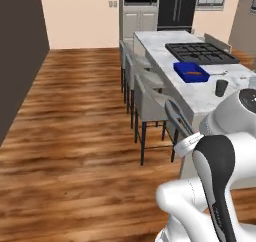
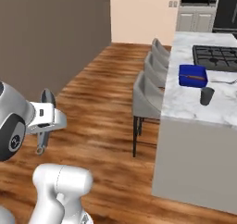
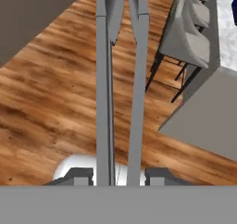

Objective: Take the tongs from the drawer on the right and place them on the dining counter next to the tray containing the hot dog.

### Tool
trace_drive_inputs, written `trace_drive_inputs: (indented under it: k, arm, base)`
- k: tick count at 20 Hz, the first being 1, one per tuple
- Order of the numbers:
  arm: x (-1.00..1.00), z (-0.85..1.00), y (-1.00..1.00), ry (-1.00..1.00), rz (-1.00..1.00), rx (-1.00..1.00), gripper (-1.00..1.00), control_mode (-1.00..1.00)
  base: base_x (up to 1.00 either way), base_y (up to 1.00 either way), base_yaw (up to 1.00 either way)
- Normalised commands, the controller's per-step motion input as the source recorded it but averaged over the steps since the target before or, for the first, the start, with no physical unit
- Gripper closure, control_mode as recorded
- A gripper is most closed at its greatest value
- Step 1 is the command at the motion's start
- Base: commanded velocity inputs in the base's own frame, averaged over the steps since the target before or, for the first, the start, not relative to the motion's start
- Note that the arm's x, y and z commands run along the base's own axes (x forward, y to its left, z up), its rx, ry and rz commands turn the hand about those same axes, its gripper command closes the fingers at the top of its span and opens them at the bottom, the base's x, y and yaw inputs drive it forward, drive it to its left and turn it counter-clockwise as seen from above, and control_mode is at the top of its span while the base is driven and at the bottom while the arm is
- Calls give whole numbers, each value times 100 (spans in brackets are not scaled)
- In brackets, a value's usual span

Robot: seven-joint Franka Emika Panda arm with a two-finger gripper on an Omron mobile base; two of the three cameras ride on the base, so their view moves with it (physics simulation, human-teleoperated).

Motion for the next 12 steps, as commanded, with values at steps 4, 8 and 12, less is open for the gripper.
trace_drive_inputs:
  k: [4, 8, 12]
  arm:
    - [0, 0, 0, 0, 0, 0, 100, 100]
    - [0, 0, 0, 0, 0, 0, 100, 100]
    - [0, 0, 0, 0, 0, 0, 100, 100]
  base:
    - [91, 95, -54]
    - [99, 96, -51]
    - [100, 97, -47]
